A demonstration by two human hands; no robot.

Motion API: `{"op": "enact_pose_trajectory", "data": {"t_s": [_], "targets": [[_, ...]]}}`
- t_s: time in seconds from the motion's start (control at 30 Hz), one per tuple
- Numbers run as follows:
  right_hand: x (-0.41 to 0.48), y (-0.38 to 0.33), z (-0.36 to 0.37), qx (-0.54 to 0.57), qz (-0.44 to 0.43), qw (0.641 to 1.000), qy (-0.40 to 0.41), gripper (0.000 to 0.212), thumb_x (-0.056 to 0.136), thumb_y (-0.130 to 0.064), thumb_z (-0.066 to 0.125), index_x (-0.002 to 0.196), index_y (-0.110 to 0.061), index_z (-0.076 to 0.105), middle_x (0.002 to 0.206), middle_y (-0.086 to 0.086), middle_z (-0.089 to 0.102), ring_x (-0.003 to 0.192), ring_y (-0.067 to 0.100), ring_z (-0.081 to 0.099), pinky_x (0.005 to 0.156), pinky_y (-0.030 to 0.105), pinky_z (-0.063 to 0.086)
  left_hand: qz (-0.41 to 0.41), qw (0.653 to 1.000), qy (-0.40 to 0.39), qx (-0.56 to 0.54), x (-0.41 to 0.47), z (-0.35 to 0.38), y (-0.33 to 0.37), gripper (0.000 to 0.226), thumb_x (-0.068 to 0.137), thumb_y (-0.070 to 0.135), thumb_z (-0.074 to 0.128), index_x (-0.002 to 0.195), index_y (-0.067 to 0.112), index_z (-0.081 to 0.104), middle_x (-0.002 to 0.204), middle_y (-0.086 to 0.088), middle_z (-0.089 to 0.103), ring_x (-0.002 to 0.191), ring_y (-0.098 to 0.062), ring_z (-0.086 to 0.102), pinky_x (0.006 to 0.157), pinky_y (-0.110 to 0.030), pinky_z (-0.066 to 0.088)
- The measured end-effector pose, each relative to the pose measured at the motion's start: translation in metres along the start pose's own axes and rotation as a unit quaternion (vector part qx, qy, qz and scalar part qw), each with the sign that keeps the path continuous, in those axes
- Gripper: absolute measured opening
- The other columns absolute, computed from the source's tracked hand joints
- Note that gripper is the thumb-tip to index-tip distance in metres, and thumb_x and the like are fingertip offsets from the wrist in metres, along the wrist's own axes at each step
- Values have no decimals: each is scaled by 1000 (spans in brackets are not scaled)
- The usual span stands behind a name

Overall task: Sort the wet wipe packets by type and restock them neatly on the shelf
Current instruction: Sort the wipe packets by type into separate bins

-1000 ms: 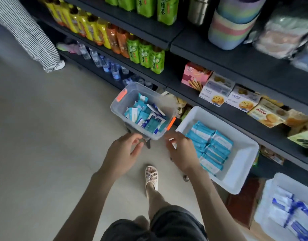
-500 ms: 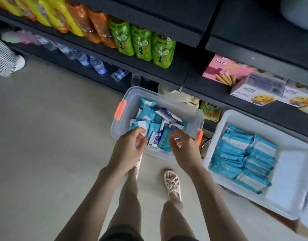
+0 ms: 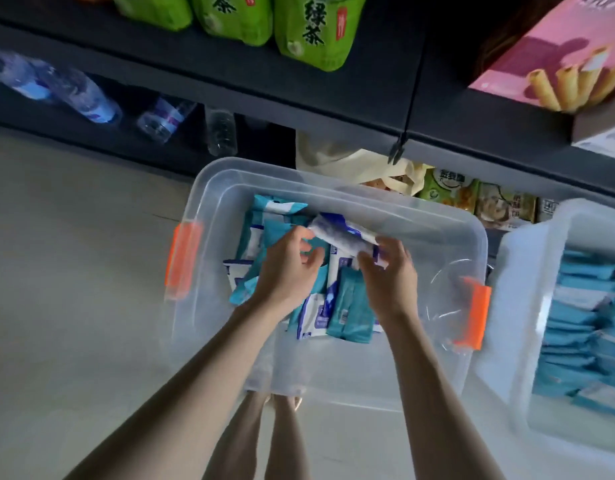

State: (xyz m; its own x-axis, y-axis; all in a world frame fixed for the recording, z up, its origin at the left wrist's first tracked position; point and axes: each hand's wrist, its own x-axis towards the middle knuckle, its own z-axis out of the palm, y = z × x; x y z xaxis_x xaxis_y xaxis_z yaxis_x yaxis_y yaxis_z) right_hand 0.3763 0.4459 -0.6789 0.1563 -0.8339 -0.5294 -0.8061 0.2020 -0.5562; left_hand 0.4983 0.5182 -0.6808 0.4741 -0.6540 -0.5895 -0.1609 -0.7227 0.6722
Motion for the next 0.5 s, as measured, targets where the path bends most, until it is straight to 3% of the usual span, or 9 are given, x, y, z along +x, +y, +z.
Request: {"op": "enact_pose_trajectory", "data": {"t_s": [0.13, 0.2, 0.3, 0.4, 0.5], "targets": [[32, 26, 20, -31, 26, 999, -6, 50, 95, -29, 53, 141, -17, 41, 148, 7, 35, 134, 28, 26, 108, 30, 22, -61, 997, 25, -25, 36, 37, -10, 51, 94, 36, 54, 134, 9, 39, 132, -12, 48, 117, -27, 51, 97, -36, 40], [40, 37, 30, -1, 40, 999, -22, 47, 97, -34, 48, 141, -19, 42, 151, 5, 31, 137, 27, 26, 111, 30, 20, -112, 992, 39, -52, 47, 49, -14, 57, 94, 43, 51, 138, 9, 35, 136, -11, 48, 122, -27, 48, 99, -35, 34], [44, 50, 47, 73, 65, 995, 0, 33, 96, -32, 52, 120, -11, 59, 134, 8, 38, 121, 24, 46, 98, 17, 27, -163, 977, 60, -122, 59, 64, -18, 58, 90, 52, 52, 130, 12, 39, 124, -10, 58, 110, -27, 55, 90, -34, 41], [45, 61, 57, 105, 56, 992, 36, 21, 93, -26, 58, 100, -8, 66, 113, 2, 40, 110, 24, 53, 98, 20, 35, -175, 966, 68, -179, 65, 76, -19, 51, 86, 51, 59, 115, 12, 45, 109, -5, 60, 91, -21, 57, 76, -30, 42], [50, 68, 55, 89, 55, 993, 59, 21, 90, -24, 63, 85, -6, 69, 103, 5, 52, 89, 19, 55, 77, 10, 35, -150, 959, 126, -205, 71, 83, -28, 34, 83, 35, 70, 101, 17, 48, 94, 1, 58, 89, -25, 62, 84, -41, 53]]}}
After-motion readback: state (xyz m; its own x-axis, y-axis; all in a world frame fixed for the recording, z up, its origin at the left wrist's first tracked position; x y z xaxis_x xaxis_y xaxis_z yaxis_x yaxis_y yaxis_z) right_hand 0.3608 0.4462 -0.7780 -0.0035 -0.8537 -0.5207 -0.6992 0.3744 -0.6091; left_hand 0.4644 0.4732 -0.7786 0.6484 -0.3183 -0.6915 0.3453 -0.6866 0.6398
